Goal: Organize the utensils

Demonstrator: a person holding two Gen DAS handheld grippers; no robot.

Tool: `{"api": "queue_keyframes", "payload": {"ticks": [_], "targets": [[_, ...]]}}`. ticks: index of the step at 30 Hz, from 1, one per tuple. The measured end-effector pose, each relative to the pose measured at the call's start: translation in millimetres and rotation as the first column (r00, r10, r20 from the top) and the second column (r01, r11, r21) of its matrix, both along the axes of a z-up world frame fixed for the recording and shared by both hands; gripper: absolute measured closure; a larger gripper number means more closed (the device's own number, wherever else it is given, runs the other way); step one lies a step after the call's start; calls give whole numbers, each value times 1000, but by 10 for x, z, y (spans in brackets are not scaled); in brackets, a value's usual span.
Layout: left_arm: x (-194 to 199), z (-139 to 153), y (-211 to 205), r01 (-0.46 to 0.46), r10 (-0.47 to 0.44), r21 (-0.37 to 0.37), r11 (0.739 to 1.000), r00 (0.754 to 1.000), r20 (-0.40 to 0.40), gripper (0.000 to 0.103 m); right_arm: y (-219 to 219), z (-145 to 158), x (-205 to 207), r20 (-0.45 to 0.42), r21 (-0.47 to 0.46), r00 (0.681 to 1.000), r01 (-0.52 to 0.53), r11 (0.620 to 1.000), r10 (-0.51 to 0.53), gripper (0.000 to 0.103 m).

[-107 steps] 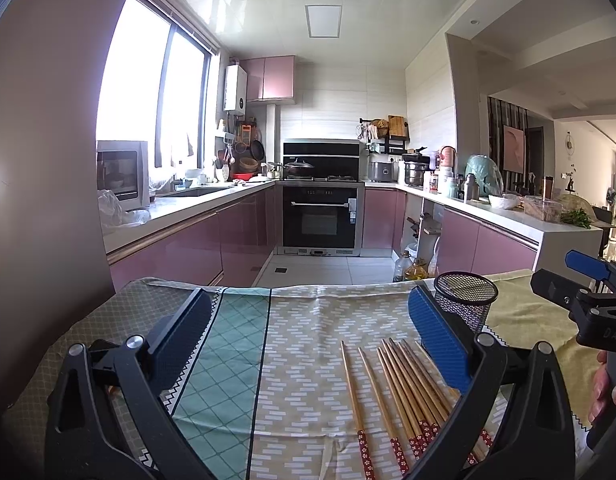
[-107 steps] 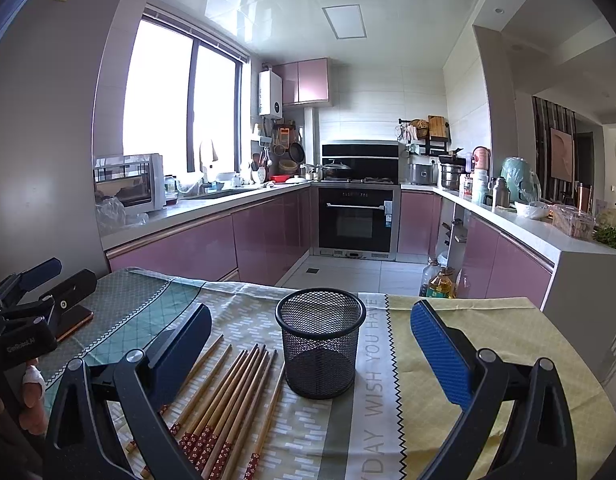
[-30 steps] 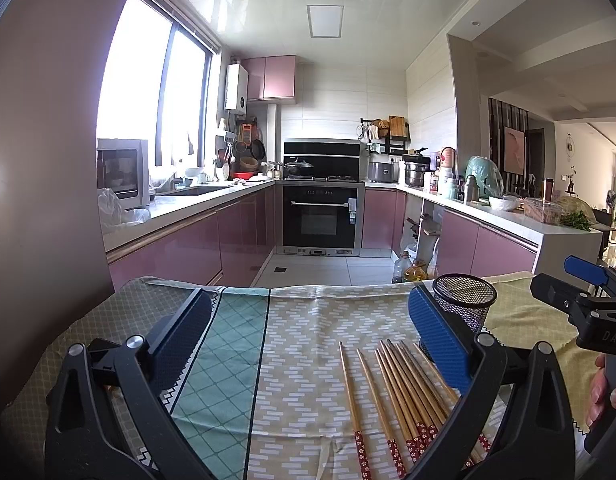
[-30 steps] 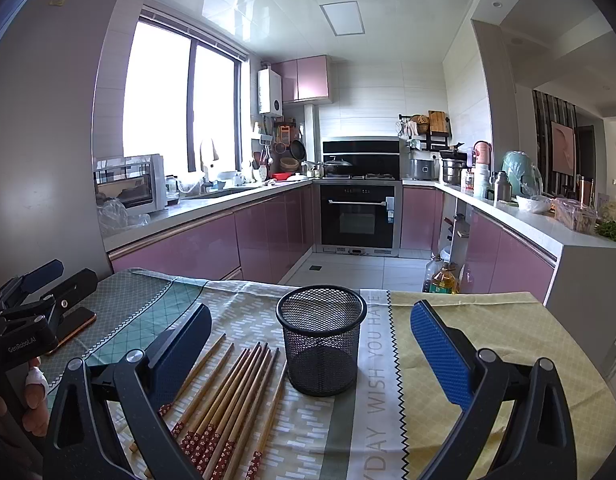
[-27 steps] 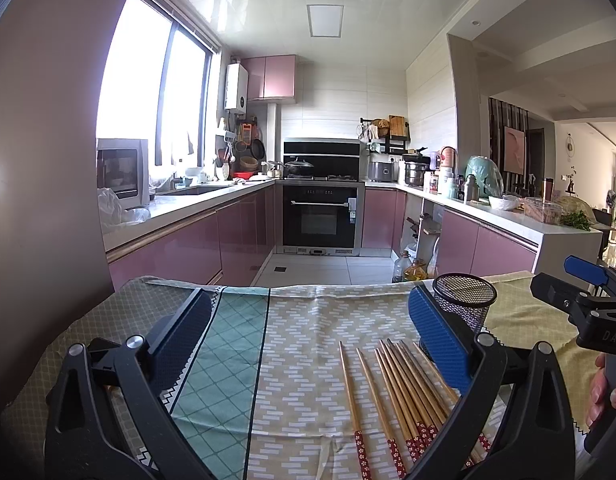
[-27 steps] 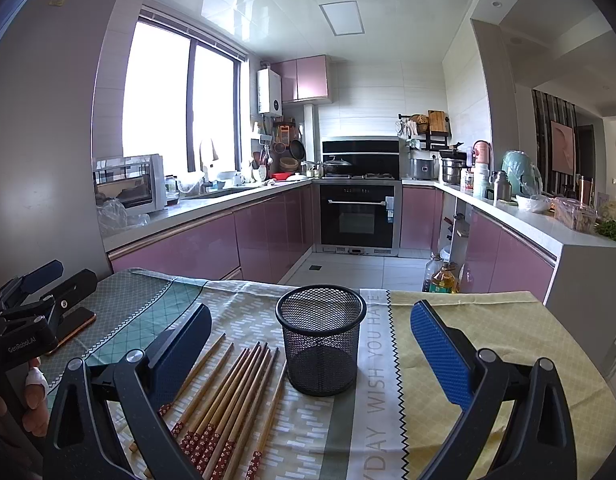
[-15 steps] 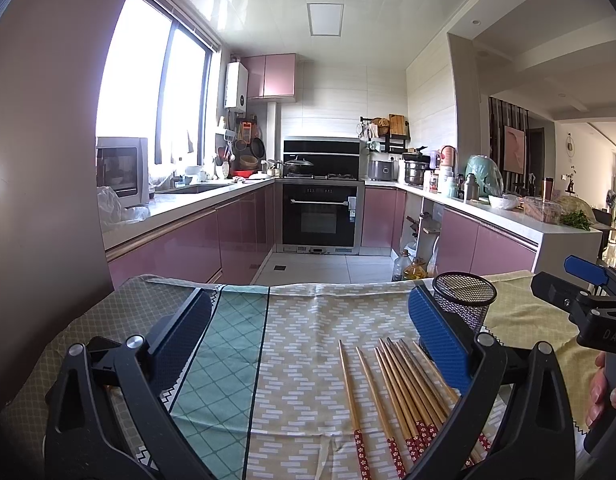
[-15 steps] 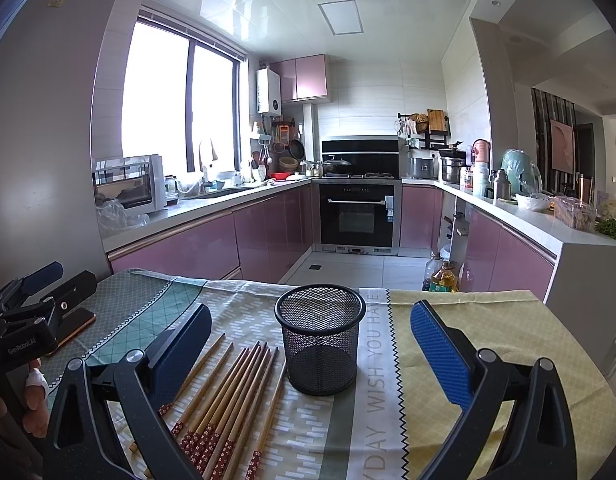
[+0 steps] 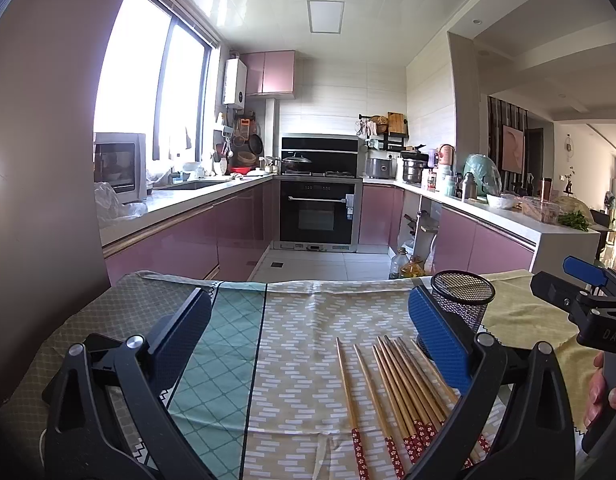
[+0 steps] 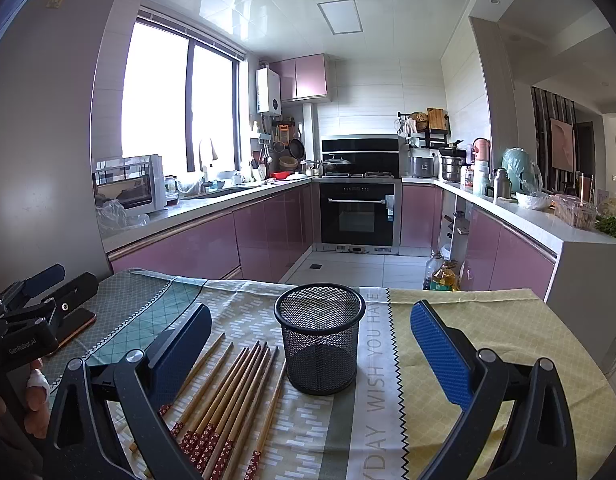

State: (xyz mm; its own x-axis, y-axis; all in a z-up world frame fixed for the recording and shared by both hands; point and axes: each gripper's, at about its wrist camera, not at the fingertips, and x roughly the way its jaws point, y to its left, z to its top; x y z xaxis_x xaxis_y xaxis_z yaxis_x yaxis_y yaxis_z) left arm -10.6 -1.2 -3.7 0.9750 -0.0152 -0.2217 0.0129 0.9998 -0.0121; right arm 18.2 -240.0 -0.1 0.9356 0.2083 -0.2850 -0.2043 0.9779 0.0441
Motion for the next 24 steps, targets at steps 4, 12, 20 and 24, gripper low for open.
{"api": "queue_keyframes", "payload": {"ticks": [4,12,20,24], "targets": [[-3,-9,-24,4,-4,3,1000,1000,-6,6,-17,-4,3,-7,5,1000,-4,1000,4,6],[82,-37,3,14,-14,-1,1000,999,-47,6,-23,-51,55,-57,7,998,-34,999,34,6],[350,-260,12,63,-55,33,997,978,-200,6,127,-335,216,-234,-49,965,-137,989,122,15],[530,-448,-16,98,-76,57,994,948,-309,15,232,-561,379,-362,-57,920,-183,981,151,31]]}}
